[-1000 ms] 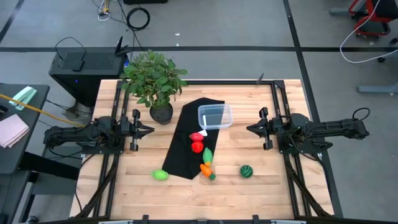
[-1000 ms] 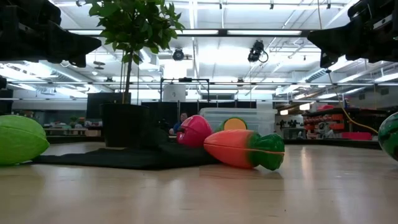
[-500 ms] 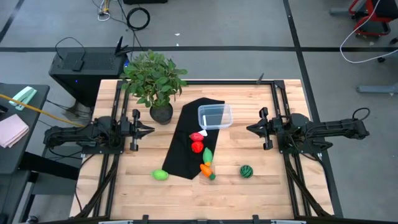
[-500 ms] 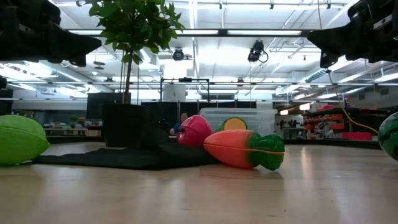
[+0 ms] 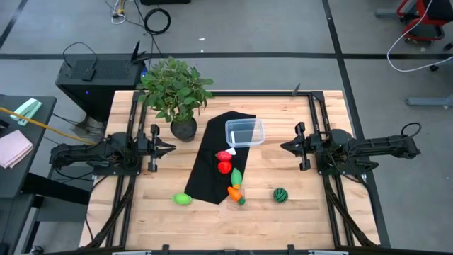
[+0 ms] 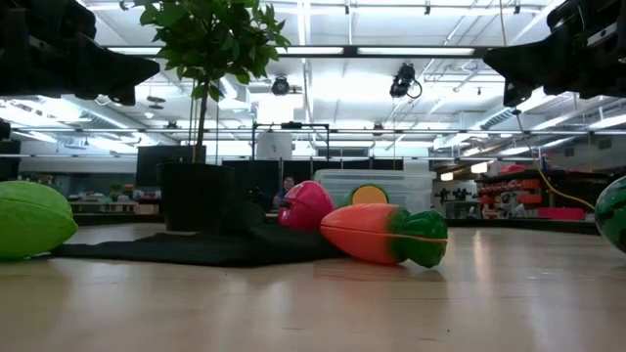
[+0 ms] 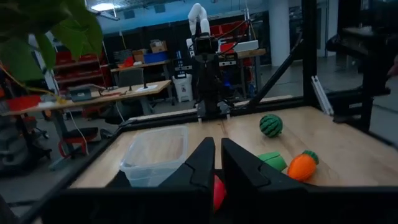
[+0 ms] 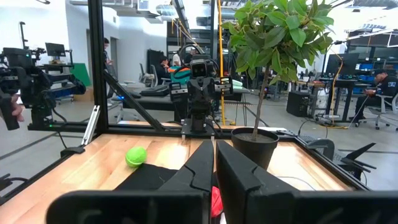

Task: Pick and placing Produce into tupperware
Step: Put the watermelon into the transparent bin

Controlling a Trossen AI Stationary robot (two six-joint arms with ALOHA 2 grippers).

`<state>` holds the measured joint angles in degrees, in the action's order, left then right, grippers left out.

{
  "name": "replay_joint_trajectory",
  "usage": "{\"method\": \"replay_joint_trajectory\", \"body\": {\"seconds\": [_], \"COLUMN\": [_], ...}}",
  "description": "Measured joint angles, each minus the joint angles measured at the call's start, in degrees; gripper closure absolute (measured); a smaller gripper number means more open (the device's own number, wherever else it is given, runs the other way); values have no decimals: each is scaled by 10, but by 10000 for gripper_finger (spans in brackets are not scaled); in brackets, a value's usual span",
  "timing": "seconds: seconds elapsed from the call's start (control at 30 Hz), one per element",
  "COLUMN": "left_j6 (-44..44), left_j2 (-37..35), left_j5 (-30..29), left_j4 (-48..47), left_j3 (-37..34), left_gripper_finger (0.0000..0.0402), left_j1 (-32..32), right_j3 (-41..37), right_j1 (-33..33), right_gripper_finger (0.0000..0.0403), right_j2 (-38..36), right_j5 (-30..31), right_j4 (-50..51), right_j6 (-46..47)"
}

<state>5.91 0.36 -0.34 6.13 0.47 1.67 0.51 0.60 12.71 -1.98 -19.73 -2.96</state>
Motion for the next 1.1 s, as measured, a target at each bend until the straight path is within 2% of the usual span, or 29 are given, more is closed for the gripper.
{"method": "replay_joint_trajectory", "body": {"seconds": [0.13,0.43,0.6,0.7,0.87,1.0,1.1], "left_j6": [-63,-145,-268,-322,-338,-394,-415], "left_j2": [0,0,0,0,0,0,0], "left_j5": [0,0,0,0,0,0,0], "left_j4": [0,0,0,0,4,40,90], "left_j3": [0,0,0,0,0,0,0], "left_gripper_finger": [361,372,366,362,362,367,370], "left_j1": [0,0,0,0,0,0,1], "right_j3": [0,0,0,0,0,0,0], "right_j1": [0,0,0,0,0,0,0], "right_gripper_finger": [376,376,376,376,376,376,376], "right_j2": [0,0,0,0,0,0,0], "right_j5": [0,0,0,0,0,0,5], "right_j4": [0,0,-2,-7,-25,-79,-127], "right_j6": [0,0,4,53,188,288,330]}}
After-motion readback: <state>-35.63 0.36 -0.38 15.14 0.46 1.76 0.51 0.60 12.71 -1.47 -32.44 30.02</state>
